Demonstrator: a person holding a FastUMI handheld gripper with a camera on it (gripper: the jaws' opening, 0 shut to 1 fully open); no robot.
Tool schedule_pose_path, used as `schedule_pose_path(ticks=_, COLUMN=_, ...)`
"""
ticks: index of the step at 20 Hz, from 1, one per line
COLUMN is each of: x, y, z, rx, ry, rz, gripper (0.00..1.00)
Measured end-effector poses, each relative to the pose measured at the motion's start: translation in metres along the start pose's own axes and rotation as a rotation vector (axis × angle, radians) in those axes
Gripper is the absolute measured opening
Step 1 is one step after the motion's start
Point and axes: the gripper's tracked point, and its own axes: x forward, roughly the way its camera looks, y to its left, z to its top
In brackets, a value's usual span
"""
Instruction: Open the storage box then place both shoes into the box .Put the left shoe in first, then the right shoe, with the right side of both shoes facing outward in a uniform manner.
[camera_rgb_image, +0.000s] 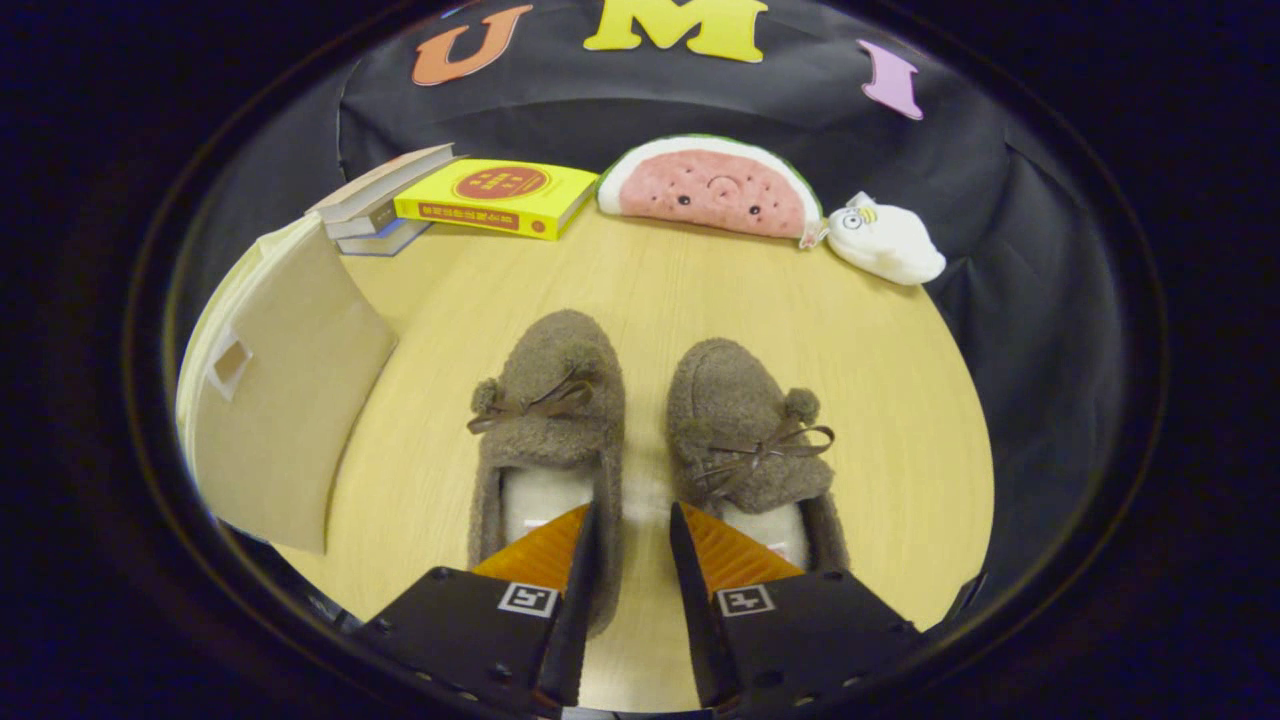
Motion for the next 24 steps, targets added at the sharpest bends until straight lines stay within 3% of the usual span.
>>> schedule_pose_path(ticks=2, x=0.011, y=0.005, z=-0.001, rx=-0.031, ry=0.052, rz=0.018, gripper=0.42)
schedule_pose_path(ticks=3, x=0.011, y=0.010, z=-0.003, rx=-0.006, ry=0.093, rz=0.045, gripper=0.42)
schedule_pose_path(ticks=4, x=0.010, y=0.010, z=0.000, rx=0.038, ry=0.094, rz=0.047, gripper=0.06)
schedule_pose_path(ticks=6, x=0.005, y=0.011, z=0.004, rx=0.109, ry=0.099, rz=0.089, gripper=0.00)
schedule_pose_path(ticks=13, x=-0.082, y=0.022, z=0.034, rx=0.323, ry=0.014, rz=0.255, gripper=0.00)
schedule_pose_path(ticks=17, x=-0.148, y=0.051, z=0.068, rx=0.352, ry=-0.059, rz=0.323, gripper=0.00)
schedule_pose_path(ticks=21, x=-0.191, y=0.117, z=0.107, rx=0.343, ry=-0.123, rz=0.413, gripper=0.00)
schedule_pose_path(ticks=24, x=-0.190, y=0.186, z=0.114, rx=0.330, ry=-0.079, rz=0.480, gripper=0.00)
